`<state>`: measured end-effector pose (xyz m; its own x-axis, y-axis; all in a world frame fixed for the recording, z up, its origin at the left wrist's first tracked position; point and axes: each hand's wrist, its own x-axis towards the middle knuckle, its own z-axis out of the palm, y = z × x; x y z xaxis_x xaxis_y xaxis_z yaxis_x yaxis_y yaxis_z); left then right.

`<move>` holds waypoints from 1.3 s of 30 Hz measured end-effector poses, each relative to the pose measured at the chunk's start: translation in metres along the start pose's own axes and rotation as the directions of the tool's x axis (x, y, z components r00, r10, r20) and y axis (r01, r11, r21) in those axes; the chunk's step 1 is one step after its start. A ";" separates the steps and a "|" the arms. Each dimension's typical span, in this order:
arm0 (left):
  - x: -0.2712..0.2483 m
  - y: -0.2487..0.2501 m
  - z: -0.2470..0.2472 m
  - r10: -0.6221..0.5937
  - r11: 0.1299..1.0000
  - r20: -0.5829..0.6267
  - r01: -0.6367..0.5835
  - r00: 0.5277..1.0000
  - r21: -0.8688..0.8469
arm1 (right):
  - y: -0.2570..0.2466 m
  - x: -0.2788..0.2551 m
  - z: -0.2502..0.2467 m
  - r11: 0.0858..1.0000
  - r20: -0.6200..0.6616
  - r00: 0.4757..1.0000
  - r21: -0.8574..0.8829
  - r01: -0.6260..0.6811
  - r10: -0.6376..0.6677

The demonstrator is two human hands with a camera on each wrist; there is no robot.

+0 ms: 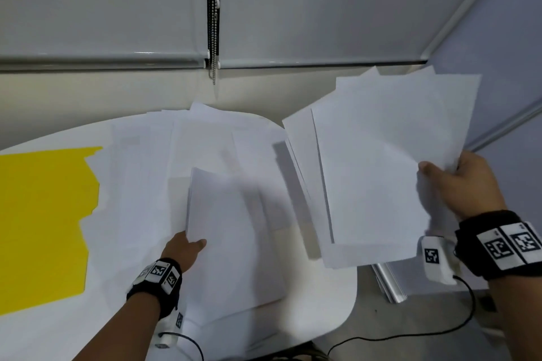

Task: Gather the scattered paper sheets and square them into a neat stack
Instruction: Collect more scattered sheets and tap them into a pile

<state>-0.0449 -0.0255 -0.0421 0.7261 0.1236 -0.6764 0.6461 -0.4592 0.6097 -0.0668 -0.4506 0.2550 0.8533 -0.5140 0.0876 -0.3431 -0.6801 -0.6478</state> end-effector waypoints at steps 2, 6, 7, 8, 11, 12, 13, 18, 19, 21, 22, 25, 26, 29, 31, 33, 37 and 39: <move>-0.001 -0.001 -0.001 0.007 1.000 0.001 -0.007 1.000 -0.003 | 0.001 0.005 0.008 0.990 0.027 1.000 0.140 -0.012 0.008; -0.008 -0.002 -0.006 0.024 0.999 -0.004 -0.024 1.000 -0.022 | 0.001 -0.001 0.063 0.924 0.200 0.979 0.369 -0.105 0.031; -0.010 -0.003 -0.008 0.025 0.999 0.005 -0.025 1.000 -0.043 | 0.004 -0.005 0.086 0.914 0.256 0.965 0.379 -0.146 0.048; -0.013 -0.005 -0.010 0.033 0.997 0.019 -0.031 0.999 -0.071 | 0.010 -0.008 0.110 0.912 0.309 0.949 0.367 -0.182 0.065; -0.020 -0.010 -0.016 0.050 0.988 0.060 -0.040 0.997 -0.149 | 0.033 -0.022 0.184 0.940 0.465 0.876 0.223 -0.258 0.130; -0.021 -0.012 -0.018 0.044 0.984 0.061 -0.033 0.997 -0.178 | 0.039 -0.029 0.206 0.957 0.506 0.851 0.149 -0.248 0.142; -0.023 -0.012 -0.019 0.032 0.979 0.059 -0.019 0.998 -0.203 | 0.042 -0.038 0.226 0.970 0.542 0.827 0.083 -0.227 0.148; -0.031 -0.009 -0.020 0.017 0.963 0.000 -0.016 1.000 -0.268 | 0.048 -0.074 0.287 0.973 0.649 0.733 -0.053 -0.224 0.204; -0.032 -0.010 -0.020 0.021 0.965 -0.009 -0.023 1.000 -0.263 | 0.049 -0.078 0.294 0.974 0.662 0.720 -0.065 -0.219 0.206; -0.033 -0.011 -0.018 0.034 0.964 -0.035 -0.042 0.999 -0.262 | 0.047 -0.085 0.304 0.978 0.692 0.695 -0.086 -0.188 0.195; -0.032 -0.013 -0.018 0.039 0.965 -0.056 -0.052 0.998 -0.255 | 0.046 -0.087 0.308 0.982 0.703 0.687 -0.100 -0.159 0.183; -0.032 -0.013 -0.016 0.033 0.962 -0.140 -0.070 0.990 -0.263 | 0.046 -0.094 0.311 0.986 0.736 0.657 -0.149 -0.077 0.163; -0.033 -0.013 -0.017 0.029 0.960 -0.161 -0.073 0.986 -0.271 | 0.045 -0.095 0.311 0.986 0.757 0.633 -0.149 -0.078 0.164; -0.036 -0.009 -0.020 0.055 0.968 -0.159 -0.092 0.986 -0.234 | 0.047 -0.097 0.308 0.988 0.784 0.602 -0.106 -0.115 0.154; -0.040 -0.006 -0.023 0.116 0.970 -0.173 -0.149 0.978 -0.191 | 0.046 -0.096 0.305 0.977 0.767 0.620 -0.042 -0.208 0.165; -0.048 -0.001 -0.026 0.182 0.960 -0.200 -0.218 0.963 -0.176 | 0.044 -0.095 0.301 0.949 0.745 0.637 0.019 -0.316 0.197; -0.067 0.019 -0.039 0.300 0.903 -0.247 -0.358 0.922 -0.240 | 0.039 -0.089 0.288 0.907 0.657 0.742 0.223 -0.358 0.132; -0.076 0.030 -0.051 0.345 0.853 -0.272 -0.421 0.898 -0.309 | 0.030 -0.085 0.276 0.849 0.614 0.785 0.367 -0.381 0.086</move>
<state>-0.0689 -0.0041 0.0484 0.9392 0.1919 -0.2848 0.3179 -0.1717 0.9325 -0.0412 -0.2834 0.0197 0.8810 -0.1408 -0.4518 -0.4718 -0.1898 -0.8610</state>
